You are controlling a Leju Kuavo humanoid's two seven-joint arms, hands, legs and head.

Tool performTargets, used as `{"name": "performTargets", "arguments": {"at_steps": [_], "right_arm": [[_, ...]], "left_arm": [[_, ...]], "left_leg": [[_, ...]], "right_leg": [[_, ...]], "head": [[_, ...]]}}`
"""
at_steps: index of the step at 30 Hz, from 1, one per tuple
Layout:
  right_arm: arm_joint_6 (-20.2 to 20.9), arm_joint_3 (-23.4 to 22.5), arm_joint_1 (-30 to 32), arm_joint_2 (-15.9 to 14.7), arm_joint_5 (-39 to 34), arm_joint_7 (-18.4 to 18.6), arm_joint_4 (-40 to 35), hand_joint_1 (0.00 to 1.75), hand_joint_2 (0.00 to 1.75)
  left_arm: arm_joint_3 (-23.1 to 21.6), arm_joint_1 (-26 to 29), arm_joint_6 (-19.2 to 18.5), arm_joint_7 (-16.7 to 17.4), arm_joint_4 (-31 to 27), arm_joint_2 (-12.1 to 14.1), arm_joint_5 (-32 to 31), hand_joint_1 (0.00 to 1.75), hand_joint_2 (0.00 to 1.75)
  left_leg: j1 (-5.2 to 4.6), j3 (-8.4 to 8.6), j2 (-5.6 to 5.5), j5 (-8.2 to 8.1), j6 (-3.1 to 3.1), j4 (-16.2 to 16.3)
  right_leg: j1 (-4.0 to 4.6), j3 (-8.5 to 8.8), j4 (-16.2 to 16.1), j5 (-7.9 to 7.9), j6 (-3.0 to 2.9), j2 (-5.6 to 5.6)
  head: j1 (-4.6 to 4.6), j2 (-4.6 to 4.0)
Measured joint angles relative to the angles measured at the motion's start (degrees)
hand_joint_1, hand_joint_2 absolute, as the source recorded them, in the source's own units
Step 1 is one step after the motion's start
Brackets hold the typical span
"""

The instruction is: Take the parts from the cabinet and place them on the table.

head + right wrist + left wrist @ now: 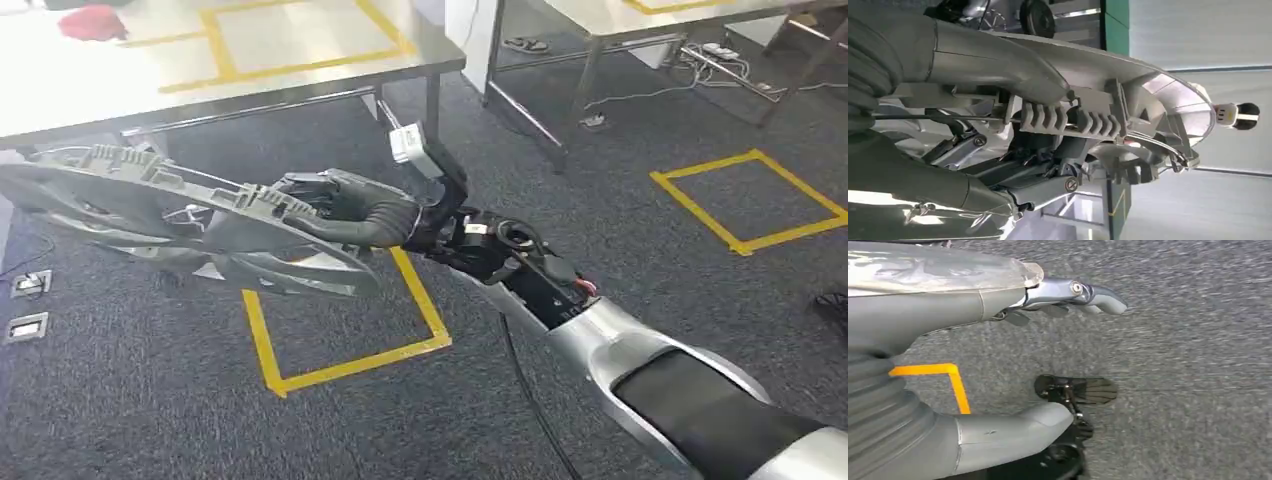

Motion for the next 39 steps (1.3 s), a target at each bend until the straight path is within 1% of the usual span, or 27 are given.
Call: {"name": "performTargets", "arguments": {"at_steps": [3,4,5,6,8,9,10,11,13,14,15,18,20,21,23,24,25,26,28,29,30,31,33,35,36,38,39], "right_arm": [[-0.1,0.0,0.0,0.0,0.0,0.0,0.0,1.75,1.75],[-0.2,0.0,0.0,0.0,0.0,0.0,-0.1,1.75,1.75],[-0.2,0.0,0.0,0.0,0.0,0.0,-0.1,1.75,1.75],[-0.2,-0.1,-0.1,0.0,0.0,0.0,-0.1,1.75,1.75],[-0.2,0.0,0.1,0.0,0.0,0.0,0.0,1.75,1.75],[-0.2,0.0,0.4,0.0,0.0,0.0,0.0,1.75,1.75],[-0.2,0.0,0.5,0.0,0.0,0.0,0.0,1.75,1.75],[-0.2,0.0,0.5,-0.1,0.1,0.1,0.0,1.75,1.75],[-0.2,0.0,0.4,-0.1,0.1,0.1,0.0,1.75,1.75],[-0.2,0.0,0.4,-0.1,0.1,0.1,0.0,1.75,1.75],[-0.2,-0.1,0.3,-0.1,0.1,0.0,0.0,1.75,1.75],[-0.2,-0.1,0.3,-0.2,0.1,0.1,0.0,1.75,1.75],[-0.2,-0.2,0.2,-0.2,0.1,0.2,-0.2,1.75,1.75],[-0.2,-0.2,0.1,-0.2,0.1,0.2,-0.2,1.75,1.75],[0.0,-0.2,0.1,-0.2,0.1,0.1,-0.3,1.75,1.75],[-0.1,-0.2,0.2,-0.2,0.1,0.1,-0.3,1.75,1.75],[-0.1,-0.2,0.4,-0.2,0.1,0.1,-0.3,1.75,1.75],[-0.3,-0.1,0.4,-0.2,0.3,0.1,-0.2,1.75,1.75],[-0.5,-0.2,0.3,-0.2,0.5,0.1,-0.2,1.75,1.75],[-0.5,-0.2,0.2,-0.2,0.5,0.0,-0.2,1.75,1.75],[-0.5,-0.2,-0.1,-0.2,0.5,-0.1,-0.2,1.75,1.75],[-0.5,-0.1,-0.3,-0.2,0.5,-0.1,-0.2,1.75,1.75],[-0.5,-0.2,-0.5,-0.2,0.5,-0.2,-0.2,1.75,1.75],[-0.5,-0.2,-0.6,-0.2,0.5,-0.2,-0.2,1.75,1.75],[-0.4,-0.2,-0.9,-0.2,0.5,-0.2,-0.2,1.75,1.75],[-0.4,-0.2,-1.0,-0.2,0.4,-0.2,-0.2,1.75,1.75],[-0.4,-0.1,-0.8,-0.2,0.4,-0.2,-0.2,1.75,1.75]], "left_arm": [[0.0,0.0,0.0,0.0,0.0,0.0,0.0,0.00,1.75],[0.0,0.0,0.0,0.0,0.0,0.0,-0.1,0.00,1.75],[0.0,0.0,0.0,0.0,0.0,0.0,0.0,0.00,1.75],[0.0,0.0,0.0,0.0,0.0,0.0,0.0,0.00,1.75],[0.0,0.0,0.0,0.0,0.0,0.0,0.0,0.00,1.75],[0.0,0.0,0.0,0.0,0.0,-0.1,0.0,0.00,1.75],[0.0,0.1,0.0,0.0,0.0,-0.1,0.0,0.00,1.75],[0.0,0.1,0.0,0.0,0.0,-0.1,0.0,0.00,1.75],[0.0,0.1,0.0,0.0,0.0,-0.2,0.0,0.00,1.75],[0.0,0.1,0.0,0.0,0.0,-0.2,0.0,0.00,1.75],[0.0,0.0,0.0,0.0,0.0,-0.3,0.0,0.00,1.75],[0.0,0.1,0.0,0.1,0.0,-0.4,-0.1,0.00,1.75],[0.0,0.0,0.0,0.1,0.0,-0.3,-0.2,0.00,1.75],[0.0,-0.1,0.0,0.1,0.0,-0.2,-0.2,0.00,1.75],[0.0,0.0,0.0,0.1,0.0,-0.1,-0.2,0.00,1.75],[0.0,0.1,0.0,0.1,0.0,-0.1,-0.2,0.00,1.75],[0.0,0.2,0.0,0.1,0.0,-0.2,-0.2,0.00,1.75],[0.0,0.2,0.0,0.1,0.0,-0.2,-0.2,0.00,1.75],[0.0,0.2,0.0,0.1,0.0,0.0,-0.2,0.00,1.75],[0.0,0.2,0.0,0.1,0.0,0.0,-0.2,0.00,1.75],[0.0,0.1,0.0,0.0,0.0,0.0,-0.2,0.00,1.75],[0.0,0.1,0.0,0.0,0.0,0.0,-0.2,0.00,1.75],[0.0,0.2,0.0,0.0,0.0,-0.1,-0.2,0.00,1.75],[0.0,0.2,0.0,0.0,0.0,-0.2,-0.2,0.00,1.75],[0.0,0.1,0.0,0.0,0.0,-0.2,-0.2,0.00,1.75],[0.0,0.1,0.0,0.0,0.0,-0.2,-0.2,0.00,1.75],[0.0,0.1,0.0,0.0,0.0,-0.2,-0.2,0.00,1.75]], "left_leg": [[-0.03,0.04,-0.09,-0.89,0.78,0.0],[0.50,0.68,-0.10,-1.04,1.06,-0.4],[0.50,1.18,-0.11,-1.36,1.49,-0.5],[0.49,1.58,-0.10,-1.70,1.95,-0.5],[0.36,2.17,-0.09,-2.30,2.23,-0.5],[0.34,2.54,-0.11,-2.63,2.23,-0.5],[0.34,3.10,-0.20,-3.03,2.20,-0.5],[0.34,3.72,-0.33,-3.43,2.13,-0.5],[0.30,5.28,-0.56,-4.43,1.86,-0.5],[0.37,5.49,-0.59,-4.81,1.65,-0.5],[-0.08,5.40,-0.63,-5.06,1.29,-0.3],[0.16,5.01,-0.59,-5.02,0.59,-0.6],[0.25,5.30,-0.28,-5.97,-0.13,0.4],[0.24,3.70,-0.17,-7.26,-0.47,3.5],[0.42,-2.08,-0.16,-10.66,-1.05,13.3],[0.46,-4.61,-0.16,-11.28,-1.22,16.9],[0.55,-6.06,-0.15,-10.58,-1.31,18.1],[0.66,-6.04,-0.11,-8.34,-1.37,16.4],[0.92,-2.51,0.00,-1.53,-1.39,6.6],[1.08,-0.64,0.22,0.97,-1.39,1.5],[0.56,0.16,0.20,-0.17,-1.29,0.8],[0.55,0.48,0.03,-0.93,-0.43,-0.1],[0.43,0.43,-0.10,-1.37,0.35,0.2],[0.65,1.33,-0.16,-1.73,1.18,-0.1],[0.63,1.73,-0.15,-2.08,1.70,-0.1],[0.40,2.20,-0.14,-2.56,2.17,-0.1],[0.27,2.44,-0.14,-2.83,2.29,-0.1]], "right_leg": [[0.03,0.50,-0.7,-0.45,0.78,-0.11],[0.02,0.55,-0.6,-1.04,1.19,-0.15],[-0.12,-0.02,1.2,-1.82,1.45,-0.27],[-0.15,-2.19,5.7,-3.68,1.67,-0.29],[-0.27,-8.06,15.9,-6.99,1.98,-0.29],[-0.28,-10.31,19.1,-7.28,2.06,-0.30],[-0.28,-11.37,19.4,-5.92,2.04,-0.30],[-0.27,-10.98,17.0,-3.35,1.90,-0.30],[-0.20,-7.61,6.8,4.01,1.29,-0.28],[-0.05,-6.60,2.6,6.15,0.83,-0.24],[0.40,-5.45,2.1,5.64,0.61,-0.21],[0.58,-4.98,0.5,4.37,-0.08,-0.14],[-0.23,-3.44,-0.8,4.29,-0.49,-0.20],[-0.28,-3.18,-0.9,4.12,-0.76,-0.23],[-0.30,-2.87,-0.9,3.79,-1.05,-0.27],[-0.30,-2.67,-0.9,3.52,-1.08,-0.27],[-0.31,-2.34,-0.9,3.24,-1.07,-0.26],[-0.34,-1.86,-0.9,2.89,-1.01,-0.25],[-0.42,-0.59,-0.9,1.94,-0.68,-0.24],[-0.43,-0.07,-0.9,1.37,-0.30,-0.24],[0.11,-0.25,-0.7,1.01,0.20,-0.08],[0.04,-0.43,-0.5,0.82,0.45,-0.01],[-0.02,-0.10,-1.0,0.63,0.90,-0.04],[-0.33,-0.16,-0.1,-0.61,1.59,-0.25],[-0.34,-1.39,3.0,-2.02,1.75,-0.37],[-0.34,-7.00,13.4,-5.61,1.97,-0.36],[-0.33,-9.66,17.6,-6.52,2.00,-0.36]], "head": [[0.31,0.00],[0.39,0.00],[0.57,0.00],[1.10,0.00],[1.64,0.00],[1.77,0.00],[1.99,0.00],[2.19,0.00],[2.73,0.00],[3.11,0.00],[2.53,0.00],[2.82,0.00],[2.84,0.00],[2.32,0.00],[1.33,0.00],[1.11,0.00],[0.85,0.00],[0.72,0.00],[0.59,0.00],[0.44,0.00],[0.01,0.00],[-0.09,0.00],[0.59,0.00],[0.94,0.00],[1.31,0.00],[1.99,0.00],[2.16,0.00]]}}
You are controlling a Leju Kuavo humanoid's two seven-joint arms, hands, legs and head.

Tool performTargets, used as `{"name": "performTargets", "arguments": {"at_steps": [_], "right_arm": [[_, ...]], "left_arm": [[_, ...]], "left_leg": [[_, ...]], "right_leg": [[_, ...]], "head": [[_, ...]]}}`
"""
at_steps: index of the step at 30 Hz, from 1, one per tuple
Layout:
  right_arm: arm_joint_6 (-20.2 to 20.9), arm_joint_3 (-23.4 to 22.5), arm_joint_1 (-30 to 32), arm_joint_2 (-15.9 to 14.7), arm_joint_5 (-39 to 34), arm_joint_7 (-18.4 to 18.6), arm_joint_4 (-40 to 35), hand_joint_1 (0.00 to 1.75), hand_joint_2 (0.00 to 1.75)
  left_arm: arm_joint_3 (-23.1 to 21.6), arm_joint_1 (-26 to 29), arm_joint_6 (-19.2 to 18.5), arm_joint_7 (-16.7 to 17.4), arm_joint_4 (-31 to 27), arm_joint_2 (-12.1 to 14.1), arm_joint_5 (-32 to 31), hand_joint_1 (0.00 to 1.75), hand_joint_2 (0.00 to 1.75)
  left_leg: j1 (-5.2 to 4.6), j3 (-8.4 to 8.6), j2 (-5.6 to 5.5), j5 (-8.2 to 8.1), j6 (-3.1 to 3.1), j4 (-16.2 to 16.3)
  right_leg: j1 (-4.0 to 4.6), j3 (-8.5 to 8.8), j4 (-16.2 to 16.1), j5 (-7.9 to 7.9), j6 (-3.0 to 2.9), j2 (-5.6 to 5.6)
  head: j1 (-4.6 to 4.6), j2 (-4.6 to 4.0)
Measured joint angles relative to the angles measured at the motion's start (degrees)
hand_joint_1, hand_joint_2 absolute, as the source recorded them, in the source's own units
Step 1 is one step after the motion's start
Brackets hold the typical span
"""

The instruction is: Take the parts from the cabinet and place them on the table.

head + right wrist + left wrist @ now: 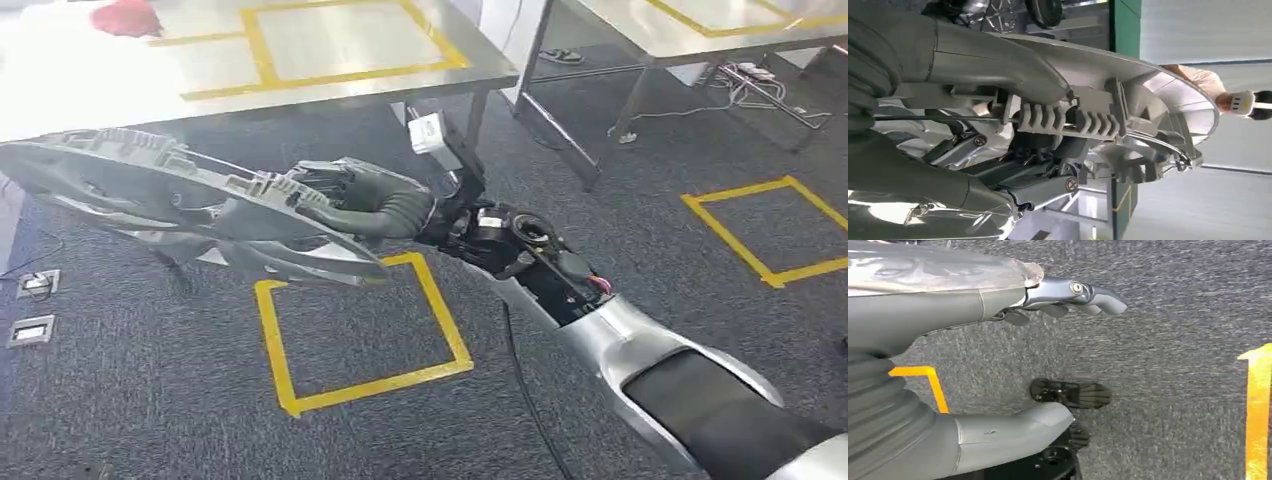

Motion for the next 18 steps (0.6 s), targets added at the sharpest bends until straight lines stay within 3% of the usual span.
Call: {"name": "performTargets", "arguments": {"at_steps": [1,2,3,5,6,7,8,9,10,11,12,13,15,16,17,18], "right_arm": [[0.0,0.0,0.1,0.0,0.0,0.0,0.1,1.75,1.75],[0.0,0.0,0.1,0.0,0.0,0.0,0.2,1.75,1.75],[0.0,0.1,0.1,0.0,0.0,0.1,0.3,1.75,1.75],[-0.1,0.0,0.0,0.0,0.0,0.1,0.3,1.75,1.75],[-0.2,0.1,-0.1,-0.1,0.0,0.1,0.3,1.75,1.75],[-0.2,0.1,-0.2,-0.1,-0.1,0.0,0.3,1.75,1.75],[-0.3,0.1,-0.2,-0.1,-0.1,0.0,0.3,1.75,1.75],[-0.5,0.1,-0.2,-0.1,-0.1,0.0,0.3,1.75,1.75],[-0.6,0.1,-0.2,-0.1,-0.1,0.0,0.3,1.75,1.75],[-0.6,0.1,-0.1,-0.1,-0.1,0.0,0.1,1.75,1.75],[-0.6,0.1,-0.2,-0.1,-0.1,0.0,0.2,1.75,1.75],[-0.7,0.1,-0.2,-0.1,-0.1,0.0,0.2,1.75,1.75],[-0.7,0.2,0.0,-0.1,-0.2,0.0,0.2,1.75,1.75],[-0.8,0.2,0.2,-0.1,-0.2,0.1,0.2,1.75,1.75],[-1.0,0.2,0.3,-0.1,-0.2,0.2,0.2,1.75,1.75],[-1.1,0.2,0.6,-0.2,-0.2,0.3,0.2,1.75,1.75]], "left_arm": [[0.0,0.1,0.0,0.0,0.0,0.0,0.0,0.00,1.75],[0.0,0.1,0.0,0.0,0.0,-0.1,0.0,0.00,1.75],[0.0,0.1,0.0,0.0,0.0,-0.1,0.0,0.00,1.75],[0.0,0.1,0.0,0.0,0.0,-0.1,0.0,0.00,1.75],[0.0,0.1,0.0,0.0,0.0,-0.5,-0.1,0.00,1.75],[0.0,-0.1,0.0,0.0,0.0,-0.3,-0.2,0.00,1.75],[0.0,0.0,0.0,0.0,0.0,-0.3,-0.2,0.00,1.75],[0.0,0.0,0.0,0.0,0.1,-0.3,-0.3,0.00,1.75],[0.0,0.0,0.0,0.0,0.1,-0.4,-0.3,0.00,1.75],[0.0,-0.1,-0.1,0.0,0.1,-0.2,-0.4,0.00,1.75],[0.0,-0.2,-0.1,0.0,0.1,-0.4,-0.4,0.00,1.75],[0.0,-0.3,-0.1,0.0,0.1,-0.2,-0.4,0.00,1.75],[0.0,-0.2,-0.1,0.0,0.1,0.0,-0.4,0.00,1.75],[0.0,-0.1,-0.1,0.0,0.1,0.0,-0.5,0.00,1.75],[0.0,-0.1,-0.2,0.0,0.1,0.0,-0.5,0.00,1.75],[0.0,-0.1,-0.3,0.0,0.1,0.0,-0.6,0.00,1.75]], "left_leg": [[-0.15,0.39,-0.04,-0.32,0.07,0.0],[-0.31,0.98,-0.15,-0.70,0.10,0.0],[-0.45,1.61,-0.28,-1.08,0.07,0.0],[-0.74,2.99,-0.43,-1.96,-0.03,0.0],[-0.52,3.01,-0.40,-2.23,-0.12,-0.1],[-0.91,2.90,-0.51,-2.29,-0.45,0.0],[-0.42,2.68,-0.40,-2.27,-0.74,-0.1],[-0.42,2.68,-0.30,-2.31,-0.95,-0.3],[-0.54,2.91,-0.24,-2.37,-1.16,-0.4],[-0.58,2.94,-0.13,-3.12,-1.44,-0.1],[-0.65,2.25,-0.02,-3.72,-1.92,1.7],[-0.48,0.14,-0.03,-5.17,-2.25,5.5],[-0.03,-5.74,-0.01,-7.91,-2.97,14.8],[0.22,-7.91,0.00,-8.02,-3.22,17.4],[0.47,-8.66,0.04,-6.45,-3.47,17.2],[0.77,-7.88,0.09,-3.55,-3.77,14.0]], "right_leg": [[0.02,-1.83,2.1,0.31,-0.10,0.01],[0.08,-2.06,0.9,2.40,-0.37,0.00],[0.20,-1.03,-2.6,5.36,-0.75,0.01],[0.88,2.56,-13.0,12.31,-2.17,0.10],[1.16,3.64,-14.7,12.41,-3.11,0.13],[1.31,4.24,-15.9,12.60,-3.11,-0.04],[1.60,4.48,-16.4,12.06,-3.22,-0.06],[1.69,4.47,-16.6,11.77,-3.47,0.00],[1.53,4.96,-17.3,11.60,-3.64,0.00],[0.55,6.49,-19.0,11.45,-3.48,-0.16],[0.60,6.98,-19.7,11.47,-3.51,0.00],[0.54,7.15,-19.8,11.42,-3.80,-0.10],[0.46,7.40,-19.7,11.04,-3.78,-0.04],[0.38,7.60,-19.7,10.76,-3.70,-0.02],[0.28,7.96,-19.6,10.38,-3.48,-0.01],[0.11,8.49,-19.5,9.93,-3.20,-0.01]], "head": [[0.20,0.00],[0.37,0.00],[0.61,0.00],[1.20,0.00],[0.99,0.00],[0.24,0.00],[0.90,0.00],[0.98,0.00],[1.11,0.00],[1.18,0.00],[0.72,0.00],[0.41,0.00],[-0.48,0.00],[-0.85,0.00],[-0.99,0.00],[-1.14,0.00]]}}
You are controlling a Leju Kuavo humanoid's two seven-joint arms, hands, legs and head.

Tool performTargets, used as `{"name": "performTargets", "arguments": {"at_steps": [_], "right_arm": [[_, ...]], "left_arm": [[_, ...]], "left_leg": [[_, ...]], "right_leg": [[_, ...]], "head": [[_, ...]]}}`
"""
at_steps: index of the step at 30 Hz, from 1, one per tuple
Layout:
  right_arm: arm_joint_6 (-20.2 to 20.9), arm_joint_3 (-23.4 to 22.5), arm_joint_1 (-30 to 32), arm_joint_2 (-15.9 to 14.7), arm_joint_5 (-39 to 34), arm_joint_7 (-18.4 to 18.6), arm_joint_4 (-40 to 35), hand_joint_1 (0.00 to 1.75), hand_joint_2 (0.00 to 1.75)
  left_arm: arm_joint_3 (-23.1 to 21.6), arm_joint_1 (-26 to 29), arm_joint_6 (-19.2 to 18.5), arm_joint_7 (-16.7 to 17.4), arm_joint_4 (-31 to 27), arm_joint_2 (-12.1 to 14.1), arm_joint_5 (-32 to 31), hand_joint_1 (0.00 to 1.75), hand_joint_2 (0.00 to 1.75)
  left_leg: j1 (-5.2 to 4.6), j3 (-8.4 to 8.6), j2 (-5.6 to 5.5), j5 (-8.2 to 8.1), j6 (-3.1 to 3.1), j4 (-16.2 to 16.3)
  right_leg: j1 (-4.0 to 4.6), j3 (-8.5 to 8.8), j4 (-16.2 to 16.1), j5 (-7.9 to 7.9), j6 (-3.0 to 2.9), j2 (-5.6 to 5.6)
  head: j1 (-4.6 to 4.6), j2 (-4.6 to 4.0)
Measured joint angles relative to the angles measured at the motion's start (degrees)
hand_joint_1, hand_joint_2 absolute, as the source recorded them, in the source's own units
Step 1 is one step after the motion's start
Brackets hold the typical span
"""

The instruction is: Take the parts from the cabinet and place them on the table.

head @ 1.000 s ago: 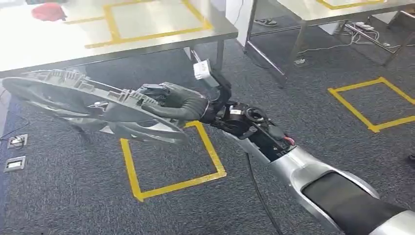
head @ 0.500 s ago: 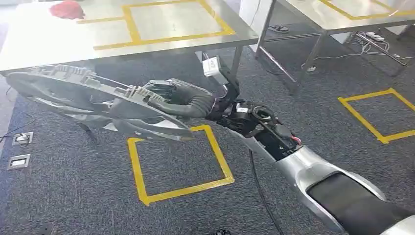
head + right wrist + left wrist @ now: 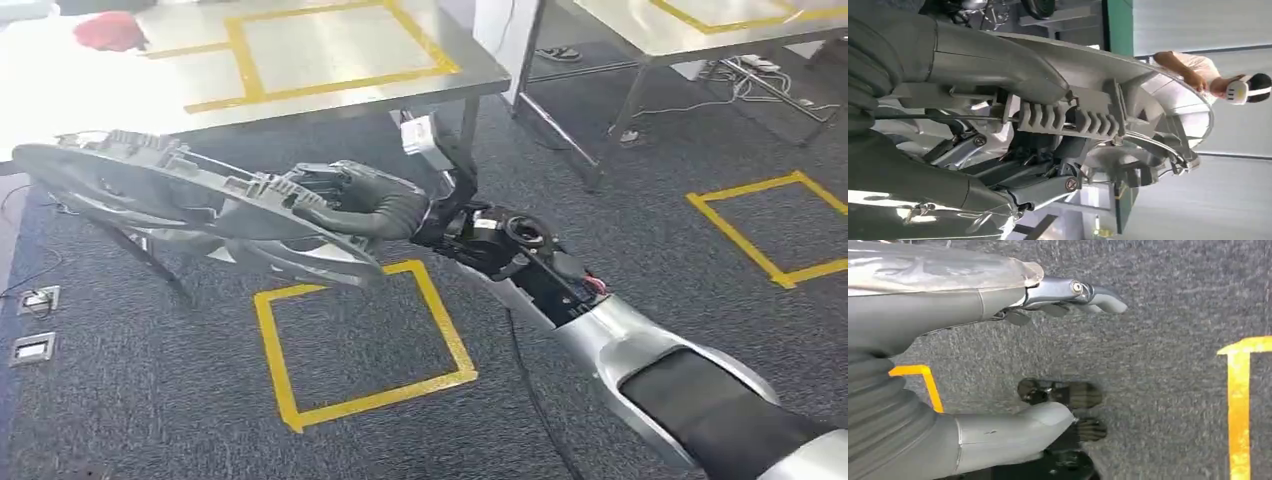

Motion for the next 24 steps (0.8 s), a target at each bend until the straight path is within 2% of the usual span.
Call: {"name": "performTargets", "arguments": {"at_steps": [2,3,4,5,6,8,9,10,12,13,14,15,17,18,19,20,22,23,24], "right_arm": [[-0.2,0.0,0.1,0.0,0.0,0.1,-0.1,1.75,1.75],[-0.2,0.0,0.1,-0.1,0.0,0.2,-0.3,1.75,1.75],[-0.3,-0.1,0.0,-0.2,-0.2,0.2,-0.6,1.75,1.75],[-0.6,-0.1,0.1,-0.2,-0.2,0.3,-0.9,1.75,1.75],[-0.8,-0.2,0.4,-0.3,-0.3,0.6,-1.4,1.75,1.75],[-1.2,-0.4,0.7,-0.6,-0.3,0.9,-2.1,1.75,1.75],[-1.3,-0.5,0.9,-0.7,-0.3,1.1,-2.3,1.75,1.75],[-1.4,-0.5,0.9,-0.8,-0.3,1.4,-2.8,1.75,1.75],[-1.7,-0.5,1.1,-0.8,-0.3,1.9,-3.3,1.75,1.75],[-1.8,-0.5,1.3,-0.9,-0.3,2.0,-3.3,1.75,1.75],[-1.9,-0.5,1.6,-0.9,-0.3,2.1,-3.3,1.75,1.75],[-1.9,-0.5,1.8,-0.9,-0.3,2.2,-3.3,1.75,1.75],[-1.9,-0.5,1.8,-0.9,-0.3,2.3,-3.6,1.75,1.75],[-1.8,-0.5,1.8,-0.9,-0.3,2.3,-3.8,1.75,1.75],[-1.8,-0.6,1.8,-0.9,-0.3,2.2,-3.8,1.75,1.75],[-1.8,-0.6,1.8,-0.9,-0.4,2.2,-4.1,1.75,1.75],[-1.8,-0.6,1.8,-0.9,-0.4,2.1,-4.4,1.75,1.75],[-1.7,-0.7,1.8,-0.9,-0.3,1.9,-4.6,1.75,1.75],[-1.6,-0.7,1.9,-0.9,0.0,1.8,-4.8,1.75,1.75]], "left_arm": [[0.0,0.0,0.0,0.0,0.0,0.1,0.0,0.00,1.75],[0.0,0.0,0.0,0.0,0.0,-0.1,-0.2,0.00,1.75],[0.0,-0.1,0.1,0.0,0.0,-0.1,-0.2,0.00,1.75],[0.0,-0.2,0.3,0.1,0.0,-0.1,-0.2,0.00,1.75],[0.0,-0.1,0.3,0.1,0.0,-0.2,-0.4,0.00,1.75],[0.0,-0.2,0.3,0.2,0.0,-0.3,-0.4,0.00,1.75],[0.0,-0.1,0.3,0.2,0.0,-0.3,-0.5,0.00,1.75],[0.0,-0.2,0.3,0.2,0.0,-0.3,-0.5,0.00,1.75],[0.0,-0.3,0.3,0.2,0.0,-0.3,-0.5,0.00,1.75],[0.0,-0.3,0.3,0.2,0.0,-0.3,-0.5,0.00,1.75],[0.0,-0.3,0.2,0.2,0.0,-0.3,-0.5,0.00,1.75],[0.0,-0.3,0.1,0.3,0.0,-0.4,-0.5,0.00,1.75],[0.0,-0.3,-0.2,0.4,0.0,-0.4,-0.4,0.00,1.75],[0.0,-0.2,-0.2,0.4,0.0,-0.5,-0.3,0.00,1.75],[0.0,-0.3,-0.2,0.4,0.0,-0.6,-0.3,0.00,1.75],[0.0,-0.3,-0.2,0.4,0.0,-0.5,-0.2,0.00,1.75],[0.0,-0.3,-0.2,0.4,0.0,-0.4,-0.2,0.00,1.75],[0.0,-0.5,-0.2,0.3,0.0,-0.4,-0.1,0.00,1.75],[0.0,-0.5,-0.3,0.2,0.1,-0.4,-0.1,0.00,1.75]], "left_leg": [[0.52,4.03,0.26,6.56,-0.61,-10.4],[0.54,5.26,0.43,6.20,-0.88,-12.7],[0.11,5.52,0.24,5.72,-0.25,-13.8],[0.14,5.37,0.32,5.44,0.66,-13.3],[0.12,5.44,0.29,5.14,1.12,-13.2],[0.09,6.00,0.06,4.67,2.03,-13.3],[0.08,6.50,0.09,4.39,2.49,-13.4],[0.02,6.89,0.10,4.08,2.91,-13.4],[-0.21,7.46,0.12,3.50,3.32,-13.4],[-0.39,7.84,0.11,3.15,3.46,-13.4],[-0.59,8.42,0.02,2.74,3.49,-13.4],[-0.75,9.08,-0.11,2.32,3.51,-13.4],[-1.14,10.68,-0.28,1.32,3.44,-13.4],[-1.00,10.99,-0.29,0.89,3.42,-13.6],[-1.31,11.26,-0.26,0.71,3.16,-13.7],[-1.11,11.14,-0.29,0.62,2.93,-13.7],[-1.05,11.02,-0.14,0.53,2.45,-14.0],[-1.53,11.56,-0.05,0.27,1.95,-14.2],[-1.12,11.59,0.03,-0.12,1.80,-13.6]], "right_leg": [[-0.40,0.84,0.7,-1.18,0.66,-0.01],[-0.33,0.73,0.9,-1.71,1.18,0.03],[0.09,0.30,1.5,-2.15,1.63,0.19],[0.15,0.26,1.2,-2.19,1.79,0.24],[0.18,0.42,1.1,-2.38,2.04,0.23],[-0.19,1.02,1.1,-3.17,2.66,0.10],[-0.22,0.39,2.7,-3.94,2.85,-0.03],[-0.22,-1.32,6.6,-5.63,2.97,-0.11],[-0.15,-6.93,16.9,-9.13,3.10,-0.09],[-0.15,-9.45,20.7,-9.74,3.07,-0.09],[-0.12,-10.71,21.5,-8.70,2.84,-0.09],[-0.04,-10.46,19.5,-6.32,2.44,-0.08],[0.53,-7.29,9.7,0.84,1.07,0.00],[1.01,-6.06,5.0,3.39,0.17,0.06],[1.09,-5.13,5.1,2.35,-0.14,-0.06],[1.31,-4.16,3.4,2.38,-0.13,-0.10],[1.48,-3.89,2.6,1.29,-0.41,-0.10],[0.84,-3.04,1.5,1.25,-0.45,-0.02],[0.64,-2.01,0.7,1.29,-0.41,-0.06]], "head": [[-0.13,0.00],[-0.56,0.00],[-1.36,0.00],[-1.03,0.00],[-0.44,0.00],[-0.09,0.00],[0.39,0.00],[0.72,0.00],[1.47,0.00],[1.68,0.00],[1.82,0.00],[2.06,0.00],[2.69,0.00],[2.89,0.00],[2.01,0.00],[2.28,0.00],[2.58,0.00],[2.45,0.00],[2.45,0.00]]}}
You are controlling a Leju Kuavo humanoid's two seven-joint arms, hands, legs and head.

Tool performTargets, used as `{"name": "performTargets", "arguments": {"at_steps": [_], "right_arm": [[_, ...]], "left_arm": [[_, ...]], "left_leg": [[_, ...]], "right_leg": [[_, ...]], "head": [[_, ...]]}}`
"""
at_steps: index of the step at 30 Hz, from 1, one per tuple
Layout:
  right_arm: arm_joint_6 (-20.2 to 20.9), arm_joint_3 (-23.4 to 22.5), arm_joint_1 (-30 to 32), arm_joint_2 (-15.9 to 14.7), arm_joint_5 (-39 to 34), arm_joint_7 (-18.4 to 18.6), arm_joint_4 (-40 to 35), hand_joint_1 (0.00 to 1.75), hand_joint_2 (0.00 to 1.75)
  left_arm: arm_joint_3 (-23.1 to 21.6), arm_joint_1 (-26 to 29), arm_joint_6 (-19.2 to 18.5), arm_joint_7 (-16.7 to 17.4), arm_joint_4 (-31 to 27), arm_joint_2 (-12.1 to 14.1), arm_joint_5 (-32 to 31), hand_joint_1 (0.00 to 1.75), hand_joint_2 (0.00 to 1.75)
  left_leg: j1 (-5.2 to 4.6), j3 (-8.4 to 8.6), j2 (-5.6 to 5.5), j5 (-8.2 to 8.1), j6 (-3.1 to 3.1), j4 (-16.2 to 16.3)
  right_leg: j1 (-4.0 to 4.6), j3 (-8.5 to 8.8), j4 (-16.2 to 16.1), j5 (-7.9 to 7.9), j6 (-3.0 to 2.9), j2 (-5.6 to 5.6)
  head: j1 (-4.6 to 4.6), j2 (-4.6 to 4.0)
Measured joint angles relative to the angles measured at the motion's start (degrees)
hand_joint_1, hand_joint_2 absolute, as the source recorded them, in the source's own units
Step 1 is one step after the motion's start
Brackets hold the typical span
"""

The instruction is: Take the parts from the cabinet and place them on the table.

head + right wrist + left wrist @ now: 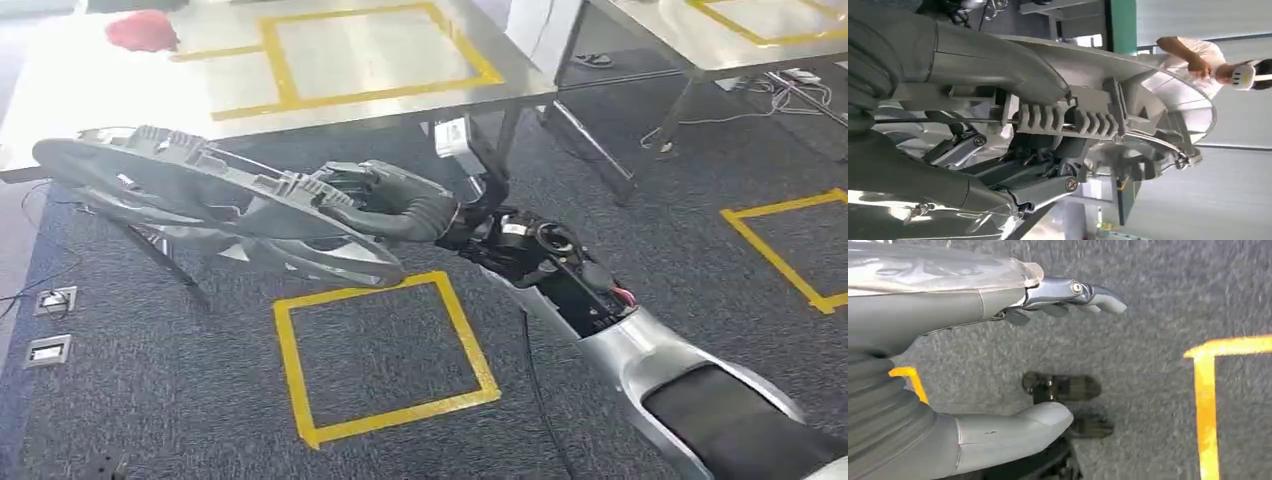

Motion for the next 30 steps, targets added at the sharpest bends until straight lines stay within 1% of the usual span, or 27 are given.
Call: {"name": "performTargets", "arguments": {"at_steps": [1,3,4,5,6,7,9,10,11,12,13,14,15,16,17,19,20,21,22,23,24,25,26,27,28,29,30], "right_arm": [[0.2,0.0,-0.1,0.0,0.1,-0.2,0.0,1.75,1.75],[0.3,0.0,-0.1,0.0,0.1,-0.3,0.0,1.75,1.75],[0.3,0.0,0.1,0.0,0.1,-0.3,0.0,1.75,1.75],[0.3,0.0,0.3,0.0,0.1,-0.3,0.0,1.75,1.75],[0.3,0.0,0.4,0.0,0.2,-0.3,0.0,1.75,1.75],[0.4,0.0,0.5,0.0,0.3,-0.3,0.1,1.75,1.75],[0.6,0.0,0.4,0.0,0.4,-0.5,0.1,1.75,1.75],[0.9,0.0,0.4,0.0,0.4,-0.7,0.2,1.75,1.75],[0.9,0.0,0.2,0.0,0.4,-0.8,0.2,1.75,1.75],[0.9,0.0,0.1,0.0,0.4,-0.9,0.1,1.75,1.75],[0.9,0.0,0.1,0.0,0.4,-0.9,0.2,1.75,1.75],[0.9,-0.1,0.0,0.0,0.4,-0.9,0.2,1.75,1.75],[0.9,-0.1,0.0,0.0,0.4,-0.8,0.1,1.75,1.75],[0.9,-0.1,-0.1,0.0,0.4,-0.8,0.2,1.75,1.75],[0.9,-0.1,-0.2,0.0,0.4,-0.8,0.2,1.75,1.75],[1.0,-0.1,-0.1,0.0,0.4,-0.9,0.2,1.75,1.75],[1.0,-0.1,0.0,0.0,0.4,-0.9,0.2,1.75,1.75],[1.0,-0.1,0.0,0.0,0.4,-0.9,0.2,1.75,1.75],[1.0,-0.1,0.0,0.0,0.5,-0.8,0.2,1.75,1.75],[1.0,-0.1,0.0,0.0,0.6,-0.9,0.2,1.75,1.75],[1.0,-0.1,0.0,0.0,0.7,-0.9,0.2,1.75,1.75],[1.0,-0.1,-0.1,0.0,0.9,-1.0,0.3,1.75,1.75],[1.1,-0.2,-0.2,0.0,1.0,-1.2,0.4,1.75,1.75],[1.1,-0.1,-0.3,0.0,1.2,-1.2,0.5,1.75,1.75],[1.2,-0.2,-0.3,0.0,1.1,-1.3,0.5,1.75,1.75],[1.3,-0.2,-0.4,0.0,1.2,-1.4,0.5,1.75,1.75],[1.5,-0.2,-0.6,0.1,1.2,-1.7,0.5,1.75,1.75]], "left_arm": [[0.0,-0.1,0.0,-0.1,0.0,0.0,0.0,0.00,1.75],[0.0,0.0,0.0,-0.2,0.0,0.2,0.2,0.00,1.75],[0.0,0.1,0.0,-0.2,0.0,0.3,0.2,0.00,1.75],[0.0,0.2,0.0,-0.2,0.0,0.3,0.2,0.00,1.75],[0.0,0.3,0.0,-0.2,0.0,0.3,0.2,0.00,1.75],[0.0,0.3,0.0,-0.2,0.0,0.3,0.2,0.00,1.75],[0.0,0.3,0.0,-0.2,0.0,0.5,0.2,0.00,1.75],[0.0,0.3,0.0,-0.2,0.0,0.4,0.2,0.00,1.75],[0.0,0.2,0.0,-0.2,0.0,0.5,0.2,0.00,1.75],[0.0,0.2,0.0,-0.2,0.0,0.5,0.1,0.00,1.75],[0.0,0.2,0.0,-0.1,0.0,0.4,0.1,0.00,1.75],[0.0,0.1,0.0,-0.1,0.0,0.4,0.2,0.00,1.75],[0.0,0.2,0.0,-0.1,0.0,0.4,0.2,0.00,1.75],[0.0,0.1,0.0,-0.1,0.0,0.4,0.2,0.00,1.75],[0.0,0.1,0.0,-0.1,0.0,0.4,0.2,0.00,1.75],[0.0,0.1,0.0,-0.1,0.0,0.4,0.2,0.00,1.75],[0.0,0.2,0.0,-0.1,0.0,0.4,0.2,0.00,1.75],[0.0,0.2,0.0,-0.1,0.0,0.4,0.2,0.00,1.75],[0.0,0.3,0.0,-0.1,0.0,0.4,0.2,0.00,1.75],[0.0,0.2,0.0,-0.1,0.0,0.4,0.2,0.00,1.75],[0.0,0.2,0.0,-0.1,0.0,0.4,0.2,0.00,1.75],[0.0,0.3,0.0,-0.1,0.0,0.2,0.2,0.00,1.75],[0.0,0.2,0.0,-0.1,0.0,0.1,0.2,0.00,1.75],[0.0,0.2,0.0,-0.1,0.0,0.1,0.2,0.00,1.75],[0.0,0.1,0.0,-0.1,0.0,0.2,0.2,0.00,1.75],[0.0,0.1,0.0,-0.1,0.0,0.2,0.2,0.00,1.75],[0.0,0.1,0.0,-0.1,0.0,0.2,0.2,0.00,1.75]], "left_leg": [[0.06,-1.24,0.00,-0.79,-0.32,2.5],[0.24,-7.11,0.00,-3.86,-0.87,12.0],[0.36,-10.00,0.00,-4.72,-1.12,16.0],[0.53,-12.13,0.01,-4.21,-1.34,18.0],[0.67,-12.45,0.02,-2.19,-1.47,16.9],[0.80,-11.59,0.04,0.87,-1.57,13.4],[1.17,-7.73,0.36,8.01,-1.72,2.5],[1.02,-6.70,0.62,7.17,-1.62,1.3],[0.70,-6.41,0.41,6.47,-0.96,-0.5],[0.69,-6.46,0.42,6.32,-0.56,0.0],[0.79,-6.33,0.36,5.84,0.01,-0.2],[0.81,-5.69,0.23,5.54,0.43,-0.2],[0.97,-4.91,0.12,5.18,0.86,-0.4],[0.97,-4.29,0.08,4.77,1.25,-0.5],[0.95,-3.86,0.05,4.37,1.50,-0.5],[0.84,-3.03,0.01,3.51,1.63,-0.5],[0.78,-2.35,-0.05,2.95,1.64,-0.5],[0.74,-1.53,-0.15,2.37,1.62,-0.5],[0.65,-0.64,-0.26,1.78,1.56,-0.5],[0.57,0.30,-0.34,1.17,1.48,-0.5],[0.44,1.23,-0.34,0.55,1.41,-0.5],[0.51,1.51,-0.35,-0.02,1.25,-0.7],[0.28,1.94,-0.47,-0.35,0.85,-0.6],[0.32,1.68,-0.39,-0.70,0.38,-0.7],[0.41,2.06,-0.38,-0.58,0.14,-0.6],[0.25,2.38,-0.29,-0.46,-0.18,-1.0],[0.32,2.16,-0.28,-0.81,-0.33,-0.4]], "right_leg": [[-0.12,0.53,-0.4,-0.10,-0.20,-0.09],[-0.16,1.02,-0.5,-0.60,-0.43,-0.06],[-0.16,1.33,-0.5,-0.97,-0.42,-0.03],[-0.16,1.84,-0.5,-1.43,-0.37,-0.01],[-0.20,2.47,-0.5,-1.91,-0.26,-0.01],[-0.27,3.18,-0.5,-2.48,-0.08,-0.01],[-0.33,4.61,-0.4,-3.87,0.52,-0.04],[-0.03,4.50,-0.3,-4.36,0.95,-0.13],[0.20,4.41,0.1,-4.79,1.28,0.16],[0.21,4.49,-0.3,-4.77,1.51,0.12],[0.24,4.86,0.0,-4.78,1.73,0.12],[0.11,5.18,0.1,-5.19,1.96,0.13],[0.01,4.80,1.1,-5.39,2.19,0.07],[-0.12,3.45,4.3,-5.52,2.42,0.04],[-0.21,0.84,9.0,-6.63,2.64,0.02],[-0.30,-4.76,17.3,-10.06,2.99,0.00],[-0.30,-7.06,19.5,-11.37,3.05,0.00],[-0.28,-7.76,18.9,-10.80,2.98,0.00],[-0.26,-7.45,16.2,-8.79,2.73,0.00],[-0.22,-6.46,12.0,-5.56,2.35,0.01],[-0.05,-5.27,7.1,-1.39,1.78,0.03],[0.29,-4.57,2.5,3.59,1.05,0.00],[0.57,-4.56,1.6,2.10,0.87,0.02],[0.68,-3.48,1.3,2.02,0.74,0.20],[0.72,-3.77,1.0,1.95,0.54,0.10],[0.70,-3.11,0.8,1.88,0.19,0.02],[0.16,-1.88,0.1,1.99,0.07,0.14]], "head": [[-0.40,0.00],[-1.14,0.00],[-1.55,0.00],[-1.81,0.00],[-2.01,0.00],[-2.23,0.00],[-2.62,0.00],[-3.10,0.00],[-3.41,0.00],[-3.35,0.00],[-2.90,0.00],[-2.71,0.00],[-2.34,0.00],[-2.16,0.00],[-1.70,0.00],[-1.27,0.00],[-1.05,0.00],[-0.74,0.00],[-0.44,0.00],[-0.09,0.00],[0.13,0.00],[0.33,0.00],[-0.46,0.00],[-0.10,0.00],[-0.15,0.00],[-0.15,0.00],[-0.13,0.00]]}}
